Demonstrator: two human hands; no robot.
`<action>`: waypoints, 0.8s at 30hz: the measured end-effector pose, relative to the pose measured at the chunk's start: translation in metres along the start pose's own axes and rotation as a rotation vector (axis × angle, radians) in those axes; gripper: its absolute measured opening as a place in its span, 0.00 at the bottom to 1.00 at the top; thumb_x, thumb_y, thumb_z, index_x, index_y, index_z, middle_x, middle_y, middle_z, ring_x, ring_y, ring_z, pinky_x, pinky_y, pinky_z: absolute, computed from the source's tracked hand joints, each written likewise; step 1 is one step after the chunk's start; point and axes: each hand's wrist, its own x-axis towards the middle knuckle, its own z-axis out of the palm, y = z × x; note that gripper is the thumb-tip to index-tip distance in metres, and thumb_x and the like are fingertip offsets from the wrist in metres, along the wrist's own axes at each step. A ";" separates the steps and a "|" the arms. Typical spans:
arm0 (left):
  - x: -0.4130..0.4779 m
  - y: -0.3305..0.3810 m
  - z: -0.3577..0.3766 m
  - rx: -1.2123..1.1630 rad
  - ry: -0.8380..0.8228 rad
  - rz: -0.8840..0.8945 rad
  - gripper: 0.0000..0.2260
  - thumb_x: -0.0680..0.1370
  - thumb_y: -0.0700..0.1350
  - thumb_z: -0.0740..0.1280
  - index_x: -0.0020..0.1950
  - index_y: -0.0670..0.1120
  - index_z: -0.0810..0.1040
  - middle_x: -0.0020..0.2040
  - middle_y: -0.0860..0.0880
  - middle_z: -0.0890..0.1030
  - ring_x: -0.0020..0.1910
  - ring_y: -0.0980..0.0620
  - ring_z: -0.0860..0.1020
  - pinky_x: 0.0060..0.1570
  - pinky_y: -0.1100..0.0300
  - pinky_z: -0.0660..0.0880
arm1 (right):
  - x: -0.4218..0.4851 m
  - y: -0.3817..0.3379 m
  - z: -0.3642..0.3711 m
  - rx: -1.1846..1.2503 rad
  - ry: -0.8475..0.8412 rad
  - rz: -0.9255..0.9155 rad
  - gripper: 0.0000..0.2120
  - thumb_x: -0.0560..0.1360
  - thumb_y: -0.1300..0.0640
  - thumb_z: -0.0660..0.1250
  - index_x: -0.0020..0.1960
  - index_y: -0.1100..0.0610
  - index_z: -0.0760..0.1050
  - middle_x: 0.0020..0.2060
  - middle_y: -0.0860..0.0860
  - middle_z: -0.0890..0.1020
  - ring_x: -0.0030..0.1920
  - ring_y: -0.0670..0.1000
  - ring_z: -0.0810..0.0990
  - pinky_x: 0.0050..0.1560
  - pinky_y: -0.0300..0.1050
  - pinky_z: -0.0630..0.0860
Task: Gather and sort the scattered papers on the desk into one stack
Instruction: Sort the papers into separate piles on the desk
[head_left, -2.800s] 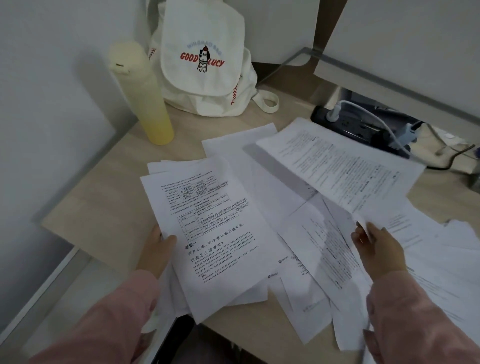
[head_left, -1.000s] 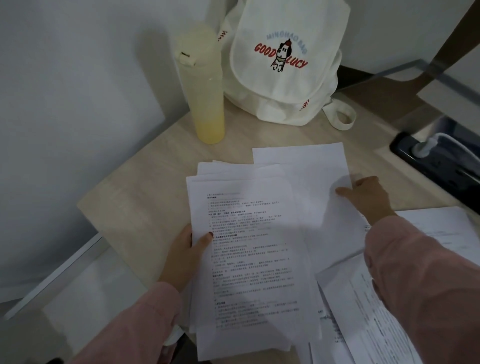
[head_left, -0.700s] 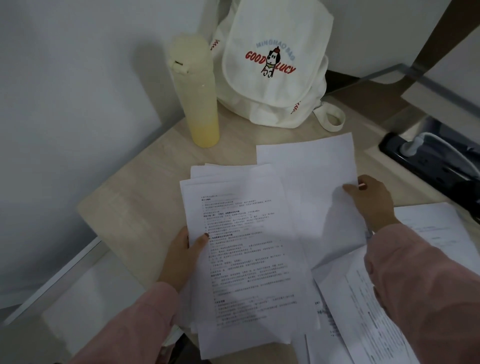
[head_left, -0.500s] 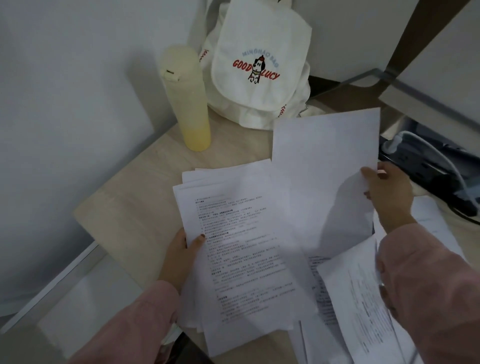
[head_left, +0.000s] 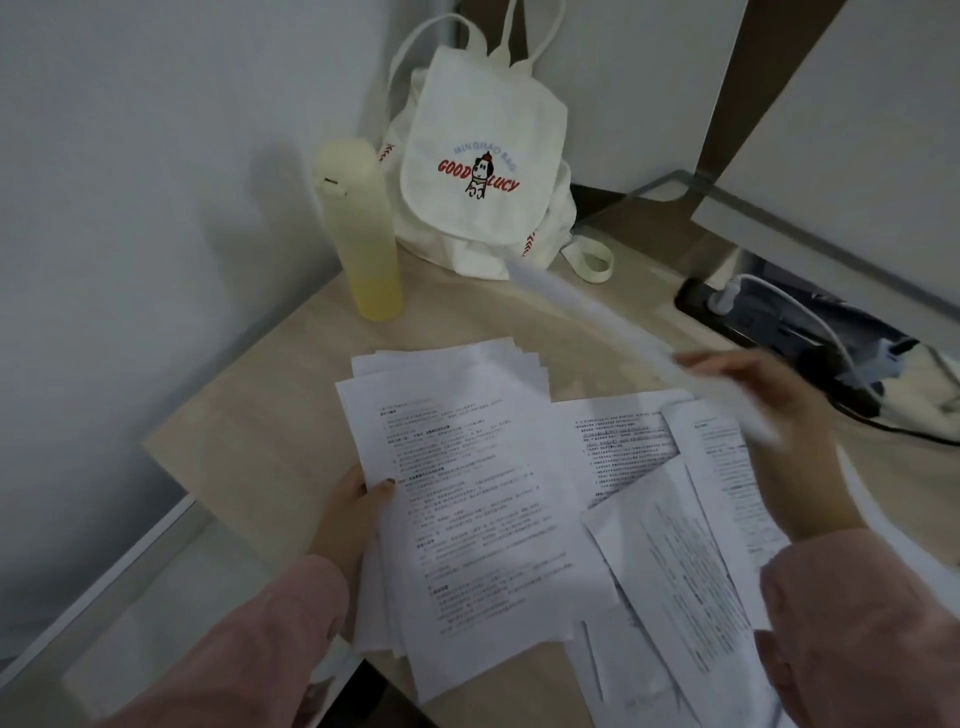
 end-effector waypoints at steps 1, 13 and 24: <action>0.000 0.000 -0.001 -0.005 -0.008 0.001 0.16 0.79 0.35 0.60 0.66 0.40 0.72 0.60 0.42 0.77 0.57 0.45 0.75 0.60 0.52 0.71 | -0.007 0.008 0.002 -0.015 -0.052 0.034 0.11 0.73 0.72 0.60 0.41 0.60 0.78 0.42 0.41 0.84 0.50 0.42 0.81 0.50 0.30 0.75; -0.010 -0.008 0.001 -0.081 -0.007 -0.101 0.15 0.81 0.45 0.58 0.66 0.44 0.73 0.60 0.46 0.78 0.50 0.50 0.77 0.56 0.54 0.72 | -0.058 0.116 0.016 -0.276 -0.264 0.374 0.28 0.70 0.78 0.57 0.31 0.47 0.79 0.37 0.43 0.85 0.44 0.42 0.81 0.51 0.35 0.75; -0.012 -0.016 0.004 -0.094 -0.009 -0.111 0.12 0.80 0.42 0.58 0.62 0.42 0.75 0.54 0.45 0.77 0.48 0.51 0.76 0.55 0.56 0.70 | -0.068 0.108 0.032 -0.601 0.007 0.407 0.05 0.74 0.60 0.65 0.41 0.56 0.79 0.36 0.55 0.82 0.41 0.56 0.82 0.34 0.31 0.71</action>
